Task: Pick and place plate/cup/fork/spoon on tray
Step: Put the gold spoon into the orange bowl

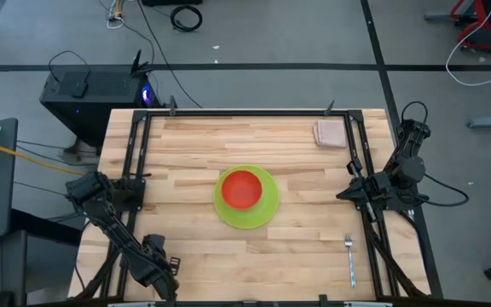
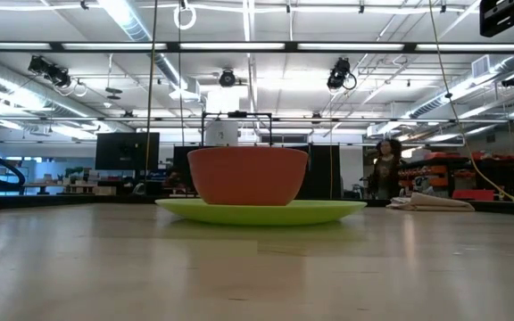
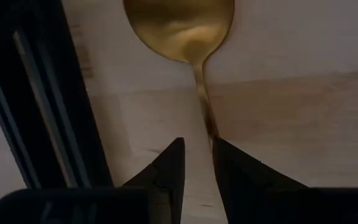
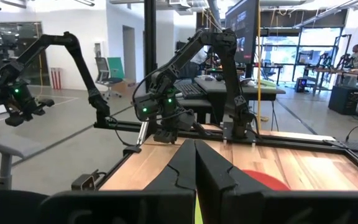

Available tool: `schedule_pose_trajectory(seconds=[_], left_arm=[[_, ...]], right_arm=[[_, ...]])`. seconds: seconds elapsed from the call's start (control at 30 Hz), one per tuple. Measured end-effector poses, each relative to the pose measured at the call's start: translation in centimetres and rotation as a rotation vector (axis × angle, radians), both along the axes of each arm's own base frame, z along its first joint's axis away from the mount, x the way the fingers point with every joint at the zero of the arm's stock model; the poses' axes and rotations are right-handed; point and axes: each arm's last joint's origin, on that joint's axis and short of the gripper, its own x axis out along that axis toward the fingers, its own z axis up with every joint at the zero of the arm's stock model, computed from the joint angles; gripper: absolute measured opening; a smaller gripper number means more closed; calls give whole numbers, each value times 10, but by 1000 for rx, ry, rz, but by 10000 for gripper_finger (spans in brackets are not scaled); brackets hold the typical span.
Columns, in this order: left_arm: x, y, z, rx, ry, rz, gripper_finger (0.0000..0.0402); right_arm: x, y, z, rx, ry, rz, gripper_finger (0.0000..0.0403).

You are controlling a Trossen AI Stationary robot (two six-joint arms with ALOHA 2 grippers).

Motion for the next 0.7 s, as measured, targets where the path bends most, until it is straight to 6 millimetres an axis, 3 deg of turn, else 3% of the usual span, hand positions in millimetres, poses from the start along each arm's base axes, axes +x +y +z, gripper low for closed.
schedule_pose_trajectory(seconds=[0.7], left_arm=[[3,-3,-4,-18,-83,-1,77]], right_arm=[[0,0,0,1,0,-1,4]])
